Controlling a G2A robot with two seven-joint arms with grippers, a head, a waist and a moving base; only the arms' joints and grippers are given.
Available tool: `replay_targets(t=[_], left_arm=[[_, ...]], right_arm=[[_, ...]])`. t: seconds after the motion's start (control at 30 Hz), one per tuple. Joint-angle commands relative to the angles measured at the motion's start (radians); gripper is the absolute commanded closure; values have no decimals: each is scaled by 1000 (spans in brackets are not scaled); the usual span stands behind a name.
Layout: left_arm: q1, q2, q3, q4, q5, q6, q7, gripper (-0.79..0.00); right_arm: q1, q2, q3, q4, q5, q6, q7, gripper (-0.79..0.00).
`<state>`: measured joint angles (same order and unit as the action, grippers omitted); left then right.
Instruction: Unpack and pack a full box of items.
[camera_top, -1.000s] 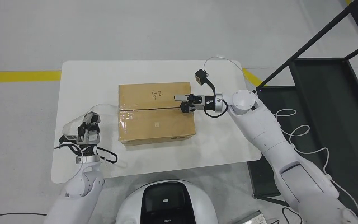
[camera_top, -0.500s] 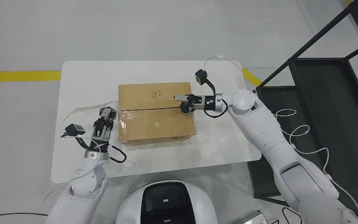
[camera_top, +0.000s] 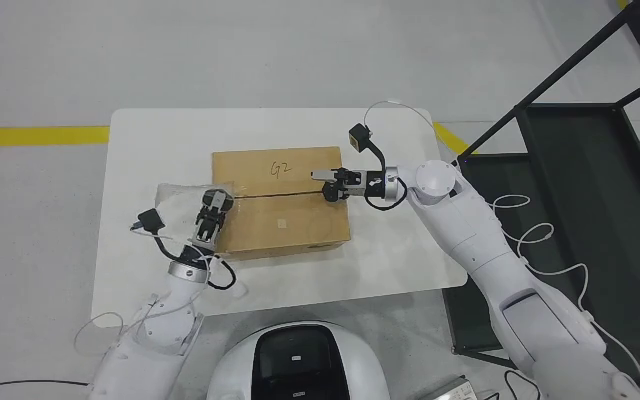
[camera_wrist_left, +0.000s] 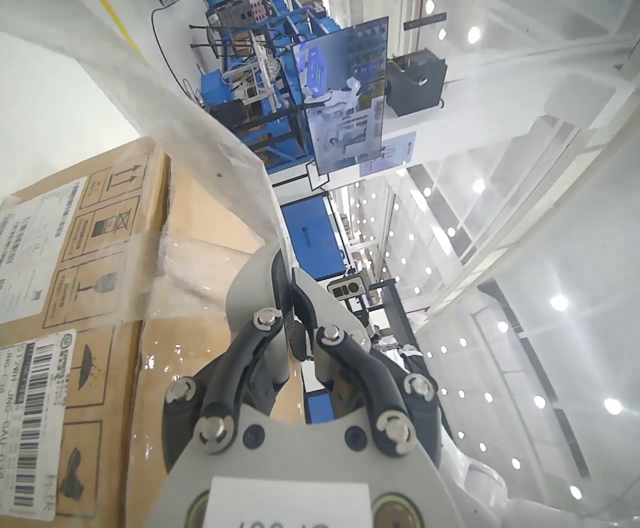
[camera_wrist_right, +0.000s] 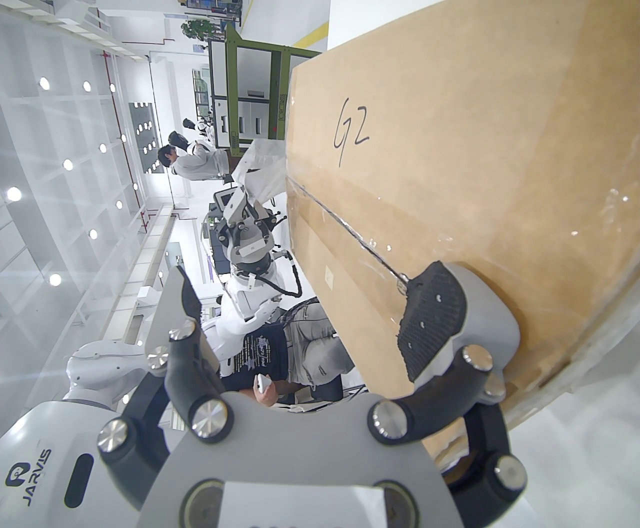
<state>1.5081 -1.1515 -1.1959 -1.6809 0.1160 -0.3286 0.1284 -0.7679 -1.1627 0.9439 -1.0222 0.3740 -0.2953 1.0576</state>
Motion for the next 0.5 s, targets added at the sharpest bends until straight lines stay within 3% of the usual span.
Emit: replay_targets(t=[0.0, 0.47], left_arm=[[-5, -2, 6, -2, 39, 25, -4, 0], [-43, -16, 33, 29, 158, 130, -69, 0]], right_arm=[[0, 0, 0, 0, 0, 0, 0, -785], [0, 0, 0, 0, 0, 0, 0, -785]])
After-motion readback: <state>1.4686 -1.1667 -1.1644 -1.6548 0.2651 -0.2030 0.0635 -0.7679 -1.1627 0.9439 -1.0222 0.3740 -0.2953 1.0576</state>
